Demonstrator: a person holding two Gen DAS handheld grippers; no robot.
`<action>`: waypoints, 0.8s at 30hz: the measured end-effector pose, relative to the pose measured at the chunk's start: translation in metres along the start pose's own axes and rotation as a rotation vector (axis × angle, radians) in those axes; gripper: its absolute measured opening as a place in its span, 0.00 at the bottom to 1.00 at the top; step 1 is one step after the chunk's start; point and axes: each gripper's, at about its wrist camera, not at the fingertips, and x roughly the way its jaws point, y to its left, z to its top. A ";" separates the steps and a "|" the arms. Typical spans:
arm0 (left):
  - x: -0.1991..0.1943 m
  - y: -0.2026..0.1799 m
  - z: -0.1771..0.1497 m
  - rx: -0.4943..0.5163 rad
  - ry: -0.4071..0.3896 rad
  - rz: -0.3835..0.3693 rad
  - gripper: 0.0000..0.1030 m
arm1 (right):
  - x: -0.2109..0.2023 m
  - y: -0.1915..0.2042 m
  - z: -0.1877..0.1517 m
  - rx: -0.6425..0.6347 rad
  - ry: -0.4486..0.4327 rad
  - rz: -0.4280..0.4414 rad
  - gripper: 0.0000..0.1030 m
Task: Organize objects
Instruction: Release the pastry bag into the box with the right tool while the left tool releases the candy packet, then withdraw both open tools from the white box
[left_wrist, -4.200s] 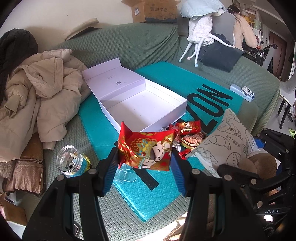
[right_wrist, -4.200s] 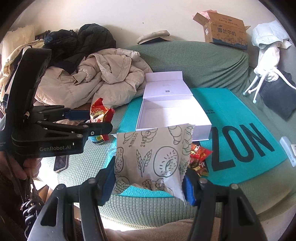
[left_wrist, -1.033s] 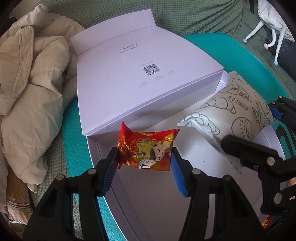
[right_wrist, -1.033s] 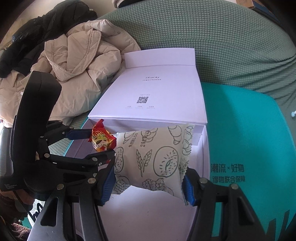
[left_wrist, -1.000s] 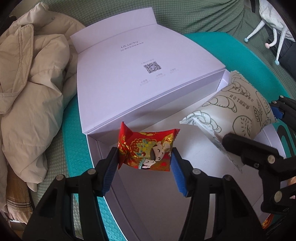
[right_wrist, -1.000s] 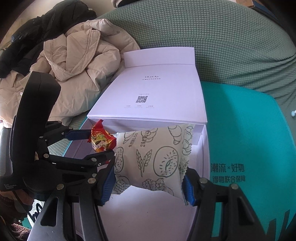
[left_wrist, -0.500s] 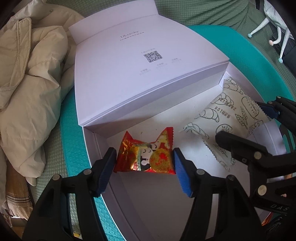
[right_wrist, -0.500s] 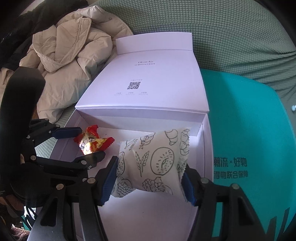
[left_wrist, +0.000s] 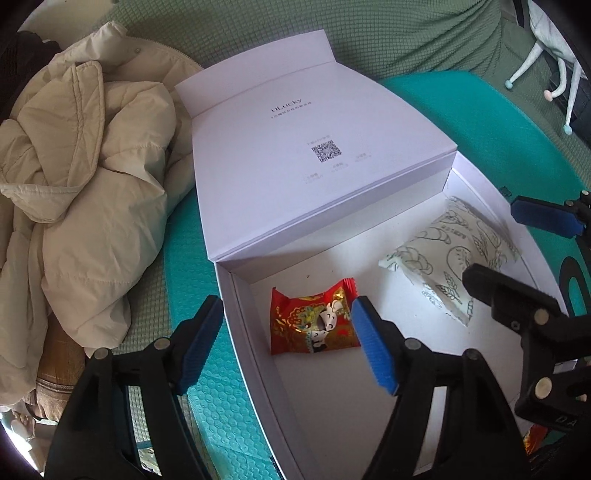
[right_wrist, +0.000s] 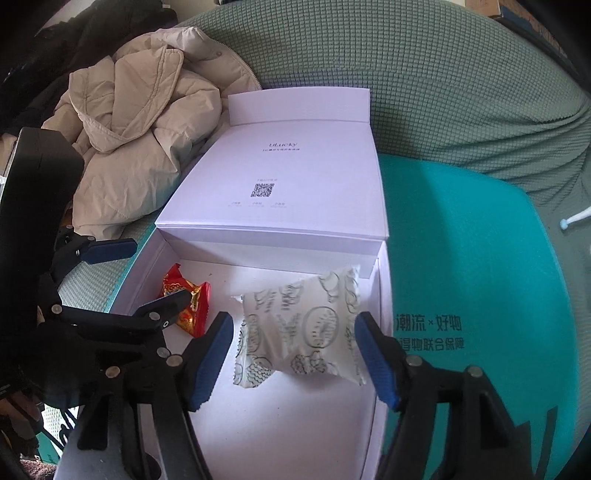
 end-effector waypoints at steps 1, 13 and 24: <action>-0.006 0.003 0.000 -0.007 -0.008 -0.002 0.69 | -0.005 0.000 0.000 0.000 -0.011 -0.006 0.68; -0.064 0.014 0.002 -0.040 -0.118 -0.018 0.69 | -0.066 0.006 0.002 0.014 -0.097 -0.083 0.72; -0.136 0.013 -0.010 -0.016 -0.262 0.004 0.83 | -0.120 0.021 -0.005 0.005 -0.150 -0.121 0.73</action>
